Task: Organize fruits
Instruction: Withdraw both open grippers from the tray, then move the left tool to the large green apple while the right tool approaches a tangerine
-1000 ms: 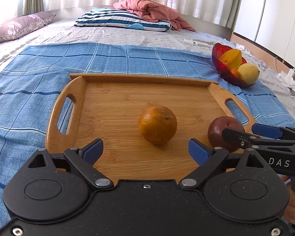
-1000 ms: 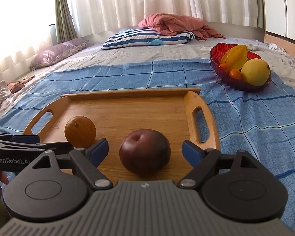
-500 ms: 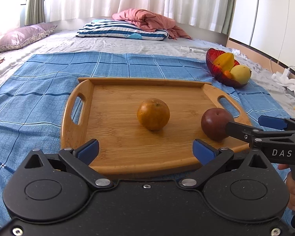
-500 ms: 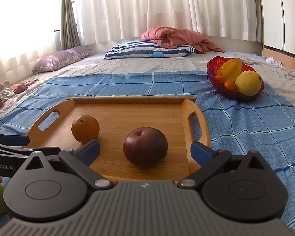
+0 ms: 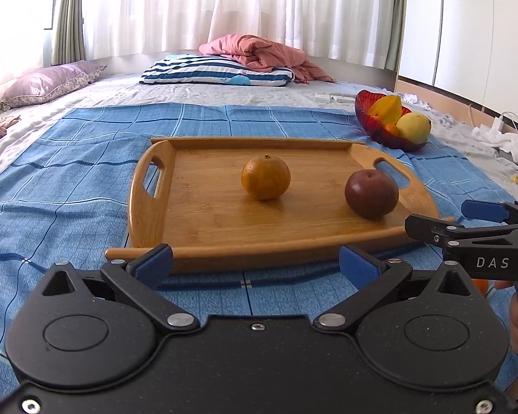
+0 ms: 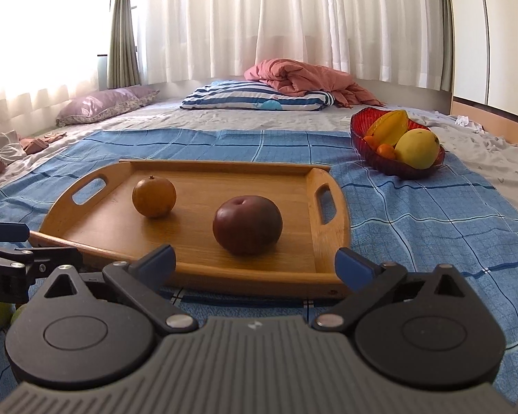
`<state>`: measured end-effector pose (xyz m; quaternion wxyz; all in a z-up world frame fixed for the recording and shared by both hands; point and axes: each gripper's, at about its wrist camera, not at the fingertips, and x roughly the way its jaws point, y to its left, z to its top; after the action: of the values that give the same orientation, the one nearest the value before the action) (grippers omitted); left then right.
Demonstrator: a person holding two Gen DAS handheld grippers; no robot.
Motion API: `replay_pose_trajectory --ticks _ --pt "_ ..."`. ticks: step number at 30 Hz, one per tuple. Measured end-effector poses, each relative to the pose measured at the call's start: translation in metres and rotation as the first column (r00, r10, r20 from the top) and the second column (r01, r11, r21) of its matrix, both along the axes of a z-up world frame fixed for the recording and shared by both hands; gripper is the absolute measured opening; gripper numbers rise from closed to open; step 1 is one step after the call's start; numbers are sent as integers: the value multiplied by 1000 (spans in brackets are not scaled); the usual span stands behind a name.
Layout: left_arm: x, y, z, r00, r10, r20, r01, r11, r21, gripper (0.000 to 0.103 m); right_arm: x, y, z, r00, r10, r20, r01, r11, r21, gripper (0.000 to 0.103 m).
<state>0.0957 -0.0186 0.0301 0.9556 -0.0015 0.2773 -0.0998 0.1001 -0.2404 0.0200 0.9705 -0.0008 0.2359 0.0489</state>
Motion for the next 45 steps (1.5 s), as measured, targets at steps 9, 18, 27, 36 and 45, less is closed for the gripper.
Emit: replay_pose_trajectory --ticks 9,18,27,36,45 --pt "-23 0 -1 1000 2 17 -2 1000 -31 103 -27 6 -12 1000 -2 12 2 999 -35 103" --pt "-48 -2 -7 998 23 51 -22 1000 -17 103 -48 16 -24 1000 8 11 -6 996 -90 103" --pt "-68 -14 -6 997 -10 82 8 999 32 103 -62 19 -29 1000 13 26 -10 992 -123 103" --pt "-80 -22 -11 995 -66 80 61 996 68 103 -68 18 -32 1000 1 25 2 991 -134 103" --pt "-83 -25 -14 994 -90 63 87 995 50 102 -71 11 -36 1000 -23 4 23 992 -121 103"
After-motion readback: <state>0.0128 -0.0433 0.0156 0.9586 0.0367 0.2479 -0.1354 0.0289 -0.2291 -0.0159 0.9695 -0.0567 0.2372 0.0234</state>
